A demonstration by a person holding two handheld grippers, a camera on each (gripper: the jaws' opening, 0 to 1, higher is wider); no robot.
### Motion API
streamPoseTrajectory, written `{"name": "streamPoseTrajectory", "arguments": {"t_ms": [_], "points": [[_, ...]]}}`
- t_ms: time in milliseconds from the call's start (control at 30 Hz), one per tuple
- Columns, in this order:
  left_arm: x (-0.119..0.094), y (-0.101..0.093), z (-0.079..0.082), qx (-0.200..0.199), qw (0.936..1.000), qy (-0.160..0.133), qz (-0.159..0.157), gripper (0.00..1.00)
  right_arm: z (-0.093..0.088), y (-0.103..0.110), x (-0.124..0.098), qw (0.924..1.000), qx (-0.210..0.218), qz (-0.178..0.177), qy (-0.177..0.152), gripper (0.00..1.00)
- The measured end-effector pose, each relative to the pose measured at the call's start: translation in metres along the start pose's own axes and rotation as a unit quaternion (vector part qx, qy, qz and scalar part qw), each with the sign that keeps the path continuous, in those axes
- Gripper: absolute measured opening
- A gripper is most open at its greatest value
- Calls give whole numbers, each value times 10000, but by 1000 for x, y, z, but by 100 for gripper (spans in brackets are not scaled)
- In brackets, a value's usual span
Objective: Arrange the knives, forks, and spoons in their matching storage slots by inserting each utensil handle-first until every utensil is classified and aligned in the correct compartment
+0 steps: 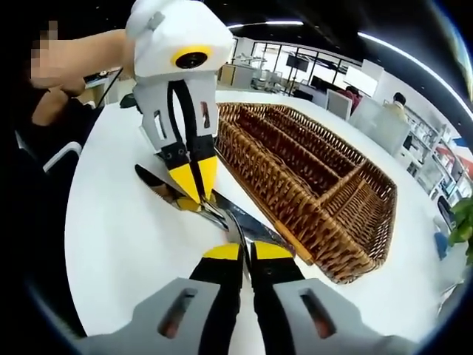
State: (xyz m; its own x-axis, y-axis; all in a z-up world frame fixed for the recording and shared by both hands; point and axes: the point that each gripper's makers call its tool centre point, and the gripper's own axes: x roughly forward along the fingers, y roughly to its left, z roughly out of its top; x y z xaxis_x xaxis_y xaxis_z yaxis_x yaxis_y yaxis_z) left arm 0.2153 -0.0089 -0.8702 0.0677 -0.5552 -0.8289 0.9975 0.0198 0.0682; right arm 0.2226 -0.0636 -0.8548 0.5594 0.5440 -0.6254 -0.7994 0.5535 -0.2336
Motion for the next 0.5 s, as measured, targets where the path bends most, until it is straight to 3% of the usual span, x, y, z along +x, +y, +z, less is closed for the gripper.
{"name": "streamPoseTrajectory", "arguments": {"t_ms": [400, 500], "points": [[-2, 3, -1, -105, 9999, -23, 110, 2, 4, 4, -4, 9997, -122, 202, -101, 0], [-8, 4, 3, -222, 9995, -171, 163, 4, 9, 3, -8, 9996, -69, 217, -167, 0]]}}
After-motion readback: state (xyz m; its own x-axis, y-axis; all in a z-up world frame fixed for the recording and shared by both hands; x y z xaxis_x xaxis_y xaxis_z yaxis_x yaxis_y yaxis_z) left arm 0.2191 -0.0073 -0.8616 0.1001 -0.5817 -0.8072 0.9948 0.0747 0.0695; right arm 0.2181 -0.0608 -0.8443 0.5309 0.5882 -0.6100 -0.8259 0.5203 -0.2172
